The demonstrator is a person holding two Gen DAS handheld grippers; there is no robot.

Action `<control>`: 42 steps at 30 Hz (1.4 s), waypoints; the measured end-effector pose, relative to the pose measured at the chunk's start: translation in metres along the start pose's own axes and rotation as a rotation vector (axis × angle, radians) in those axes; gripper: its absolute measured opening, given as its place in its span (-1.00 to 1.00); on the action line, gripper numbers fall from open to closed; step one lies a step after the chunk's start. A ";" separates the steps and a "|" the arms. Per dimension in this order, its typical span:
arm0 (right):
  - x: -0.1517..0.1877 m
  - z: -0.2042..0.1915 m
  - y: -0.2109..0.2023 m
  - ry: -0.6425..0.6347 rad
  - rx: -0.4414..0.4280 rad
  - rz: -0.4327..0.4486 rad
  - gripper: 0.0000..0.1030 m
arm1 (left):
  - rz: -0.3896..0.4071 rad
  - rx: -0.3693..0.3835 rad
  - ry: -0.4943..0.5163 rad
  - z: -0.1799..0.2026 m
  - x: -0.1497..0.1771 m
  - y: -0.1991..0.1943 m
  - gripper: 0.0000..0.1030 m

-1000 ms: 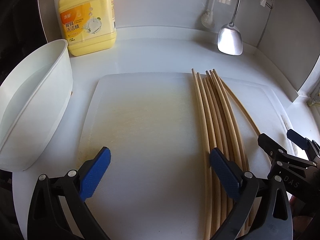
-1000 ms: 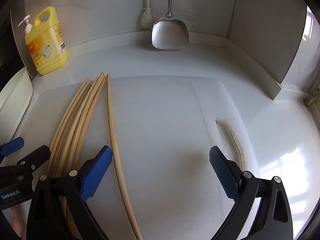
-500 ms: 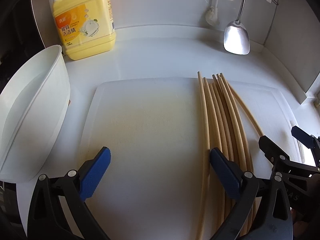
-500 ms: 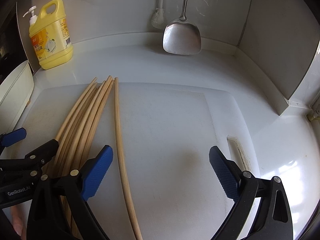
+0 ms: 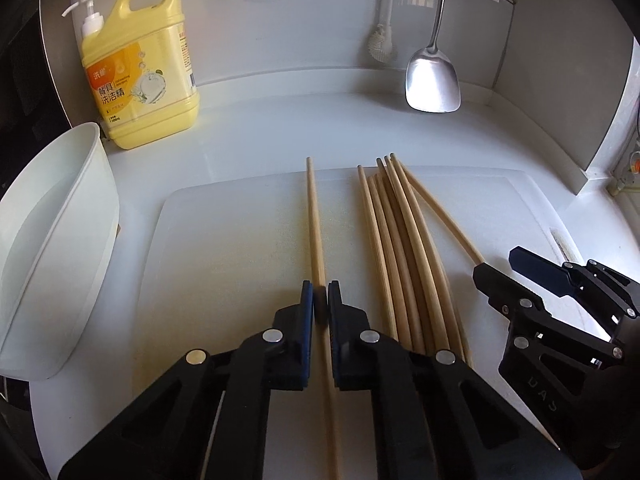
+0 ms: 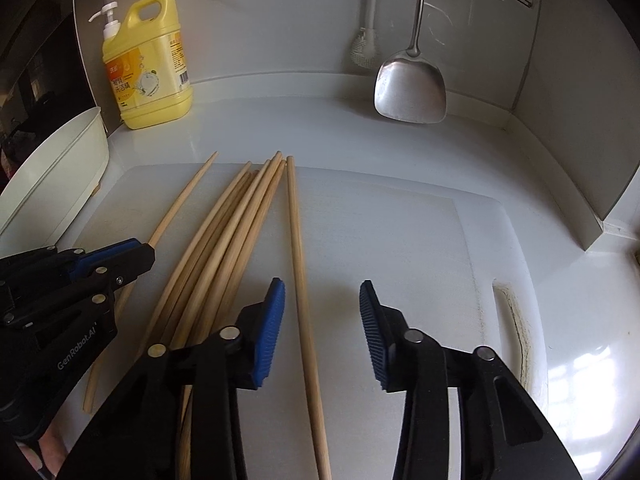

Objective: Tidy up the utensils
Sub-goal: 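Close the left gripper on one chopstick while the right gripper closes on another, then carry both held chopsticks up and over the white water basin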

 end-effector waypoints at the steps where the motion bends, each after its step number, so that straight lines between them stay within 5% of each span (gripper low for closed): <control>1: 0.000 -0.001 0.000 -0.007 -0.001 0.001 -0.61 | 0.000 0.002 0.000 0.000 0.000 0.000 -0.85; 4: 0.000 -0.004 -0.002 -0.023 0.003 0.007 -0.87 | -0.002 0.015 -0.013 -0.002 0.001 -0.001 -0.85; 14: 0.006 0.005 -0.018 0.104 -0.066 0.011 -0.88 | -0.039 0.046 -0.072 -0.011 0.014 -0.021 -0.86; 24: -0.020 -0.014 -0.075 0.098 -0.149 0.032 -0.88 | -0.040 0.041 -0.146 -0.035 -0.001 -0.099 -0.86; 34: -0.084 -0.114 -0.109 0.027 -0.290 0.069 -0.88 | 0.029 -0.077 -0.254 -0.154 -0.022 -0.163 -0.86; 42: -0.126 -0.234 -0.073 0.059 -0.341 0.067 -0.88 | 0.030 -0.094 -0.250 -0.268 -0.033 -0.156 -0.85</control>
Point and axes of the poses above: each gripper's, at about its wrist camera, not at the fingertips, and y roughly the way its jaws point, z to its right, x to its underside, the point moved 6 cm from there along y, roughly the way its jaws point, and after that the axes turned 4 degrees about z, right-handed, at the moved point
